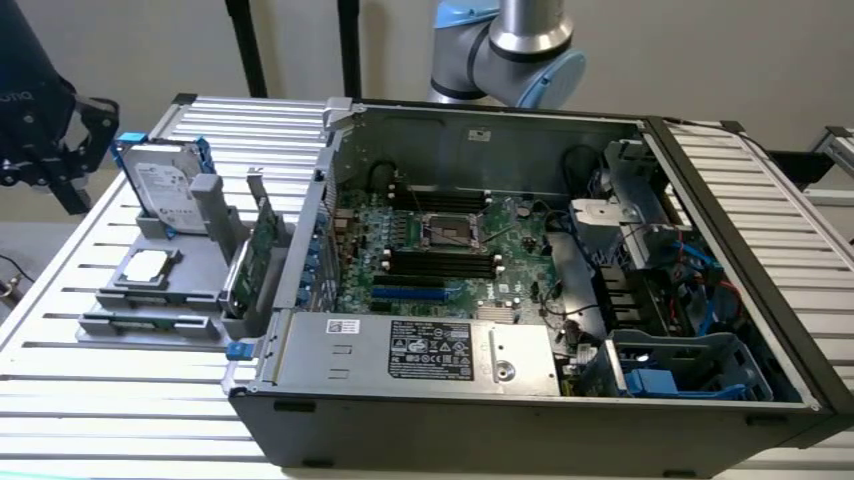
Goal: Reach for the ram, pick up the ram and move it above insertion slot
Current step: 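Pick up the ram and move it above insertion slot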
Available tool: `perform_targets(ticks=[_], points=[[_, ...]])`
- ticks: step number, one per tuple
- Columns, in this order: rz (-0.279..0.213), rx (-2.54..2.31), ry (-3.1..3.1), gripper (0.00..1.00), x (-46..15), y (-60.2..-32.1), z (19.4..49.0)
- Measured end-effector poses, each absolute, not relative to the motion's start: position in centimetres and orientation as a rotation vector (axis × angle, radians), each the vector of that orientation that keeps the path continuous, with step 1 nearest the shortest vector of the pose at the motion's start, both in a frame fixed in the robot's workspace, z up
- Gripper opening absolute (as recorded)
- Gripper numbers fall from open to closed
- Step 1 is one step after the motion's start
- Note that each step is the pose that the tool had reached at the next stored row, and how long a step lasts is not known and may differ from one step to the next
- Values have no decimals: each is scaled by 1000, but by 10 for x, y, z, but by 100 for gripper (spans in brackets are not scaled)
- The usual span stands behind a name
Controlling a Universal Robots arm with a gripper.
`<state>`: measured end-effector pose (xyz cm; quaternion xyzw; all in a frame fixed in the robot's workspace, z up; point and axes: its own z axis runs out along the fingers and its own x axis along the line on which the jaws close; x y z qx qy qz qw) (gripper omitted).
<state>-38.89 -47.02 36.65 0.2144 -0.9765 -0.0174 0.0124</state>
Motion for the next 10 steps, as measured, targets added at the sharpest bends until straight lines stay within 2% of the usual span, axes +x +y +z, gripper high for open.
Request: perform_targets(ticks=[10], points=[[-50,940,-2968,11,-389,-470,366]])
